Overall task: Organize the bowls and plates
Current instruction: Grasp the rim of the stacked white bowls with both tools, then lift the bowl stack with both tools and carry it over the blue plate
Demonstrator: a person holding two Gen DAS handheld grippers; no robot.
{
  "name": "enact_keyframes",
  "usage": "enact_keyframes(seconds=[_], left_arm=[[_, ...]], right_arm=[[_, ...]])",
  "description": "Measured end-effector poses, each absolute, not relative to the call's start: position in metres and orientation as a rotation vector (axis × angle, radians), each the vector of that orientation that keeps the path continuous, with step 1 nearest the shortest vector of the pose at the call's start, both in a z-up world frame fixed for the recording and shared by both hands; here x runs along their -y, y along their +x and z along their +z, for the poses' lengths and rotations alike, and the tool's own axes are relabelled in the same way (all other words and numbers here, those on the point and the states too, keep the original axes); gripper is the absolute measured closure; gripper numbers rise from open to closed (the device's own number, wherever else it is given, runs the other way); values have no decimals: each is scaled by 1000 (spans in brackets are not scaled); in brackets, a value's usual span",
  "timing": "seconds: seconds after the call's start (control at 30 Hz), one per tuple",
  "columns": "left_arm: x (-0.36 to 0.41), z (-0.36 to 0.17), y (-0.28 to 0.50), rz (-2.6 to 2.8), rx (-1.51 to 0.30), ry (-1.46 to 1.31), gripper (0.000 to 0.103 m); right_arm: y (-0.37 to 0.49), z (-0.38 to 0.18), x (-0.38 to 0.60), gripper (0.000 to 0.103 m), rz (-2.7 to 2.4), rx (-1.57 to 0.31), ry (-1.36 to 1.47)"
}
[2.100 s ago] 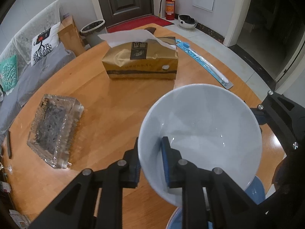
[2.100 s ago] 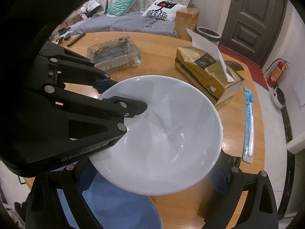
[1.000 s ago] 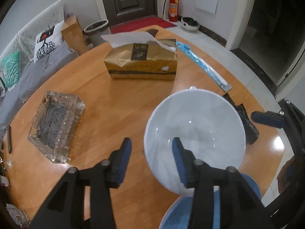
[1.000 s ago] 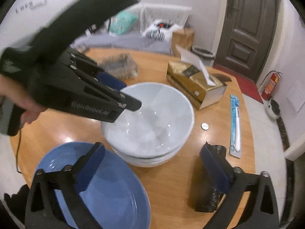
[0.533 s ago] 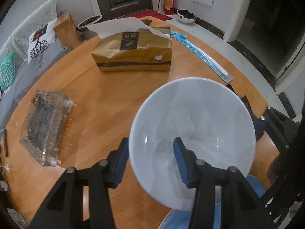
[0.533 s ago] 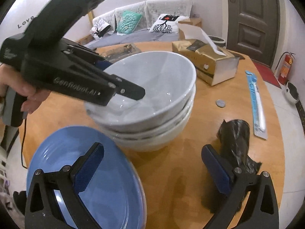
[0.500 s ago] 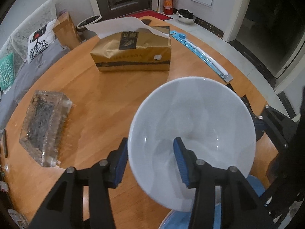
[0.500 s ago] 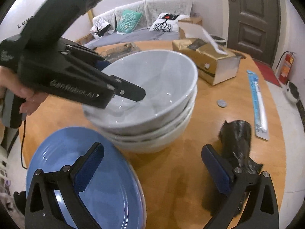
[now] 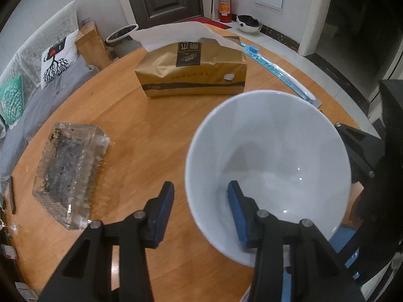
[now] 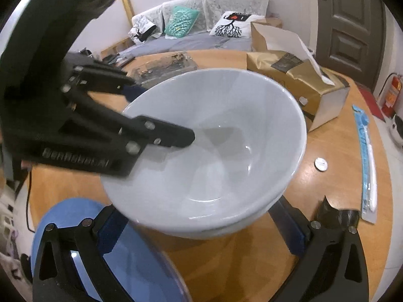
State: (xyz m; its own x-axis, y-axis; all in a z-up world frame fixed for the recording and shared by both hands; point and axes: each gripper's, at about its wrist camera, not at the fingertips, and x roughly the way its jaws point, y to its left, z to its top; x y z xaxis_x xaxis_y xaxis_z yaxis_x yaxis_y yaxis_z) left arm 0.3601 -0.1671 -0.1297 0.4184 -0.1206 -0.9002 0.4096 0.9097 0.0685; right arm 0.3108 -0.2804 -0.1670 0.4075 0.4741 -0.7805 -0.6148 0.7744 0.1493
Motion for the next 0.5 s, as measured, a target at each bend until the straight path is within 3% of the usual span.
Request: enact_keyframes(seconds=[0.23, 0.37, 0.5], left_arm=[[166, -132, 371, -355, -1109, 227, 63], [168, -133, 377, -380, -1131, 168, 71], [171, -133, 378, -389, -1124, 185, 71]], right_arm=[[331, -180, 275, 2, 704, -1005, -144], [335, -183, 267, 2, 711, -985, -208], [338, -187, 259, 2, 701, -965, -251]])
